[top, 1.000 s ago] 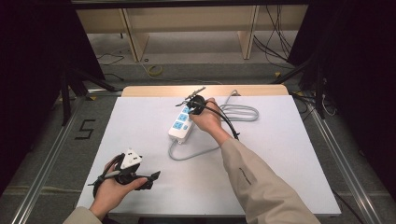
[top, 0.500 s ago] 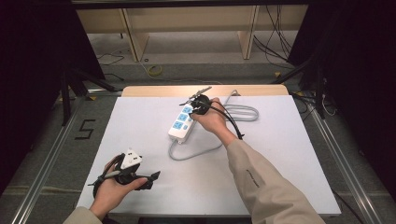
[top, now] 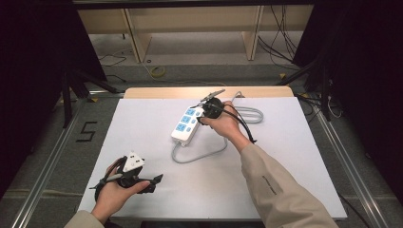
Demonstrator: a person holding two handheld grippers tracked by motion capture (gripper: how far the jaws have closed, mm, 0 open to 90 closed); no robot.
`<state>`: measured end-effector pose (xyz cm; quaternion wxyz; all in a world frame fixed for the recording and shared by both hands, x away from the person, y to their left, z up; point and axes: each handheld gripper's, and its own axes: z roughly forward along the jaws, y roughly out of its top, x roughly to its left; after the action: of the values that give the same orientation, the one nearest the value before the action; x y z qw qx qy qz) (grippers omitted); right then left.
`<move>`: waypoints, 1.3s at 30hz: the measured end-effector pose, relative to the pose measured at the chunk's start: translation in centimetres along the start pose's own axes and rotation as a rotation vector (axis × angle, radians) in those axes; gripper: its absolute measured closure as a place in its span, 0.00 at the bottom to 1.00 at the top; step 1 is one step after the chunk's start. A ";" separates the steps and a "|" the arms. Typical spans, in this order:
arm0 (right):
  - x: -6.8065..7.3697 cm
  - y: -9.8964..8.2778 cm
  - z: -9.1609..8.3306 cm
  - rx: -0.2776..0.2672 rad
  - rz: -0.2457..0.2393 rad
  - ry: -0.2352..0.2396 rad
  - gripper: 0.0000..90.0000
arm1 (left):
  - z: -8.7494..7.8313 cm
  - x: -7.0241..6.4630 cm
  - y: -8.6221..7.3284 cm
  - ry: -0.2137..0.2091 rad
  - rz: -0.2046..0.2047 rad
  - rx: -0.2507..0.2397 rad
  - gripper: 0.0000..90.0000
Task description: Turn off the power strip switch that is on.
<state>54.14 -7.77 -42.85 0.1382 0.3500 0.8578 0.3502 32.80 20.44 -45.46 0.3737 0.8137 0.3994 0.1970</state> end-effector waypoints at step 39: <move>-0.8 -9.7 -10.9 -0.071 0.081 0.012 0.40 | 0.1 0.0 0.1 0.008 -0.003 0.008 0.14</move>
<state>44.65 -18.76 -41.81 0.1309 0.3772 0.8308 0.3877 32.89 20.40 -45.47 0.3692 0.8136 0.4030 0.1982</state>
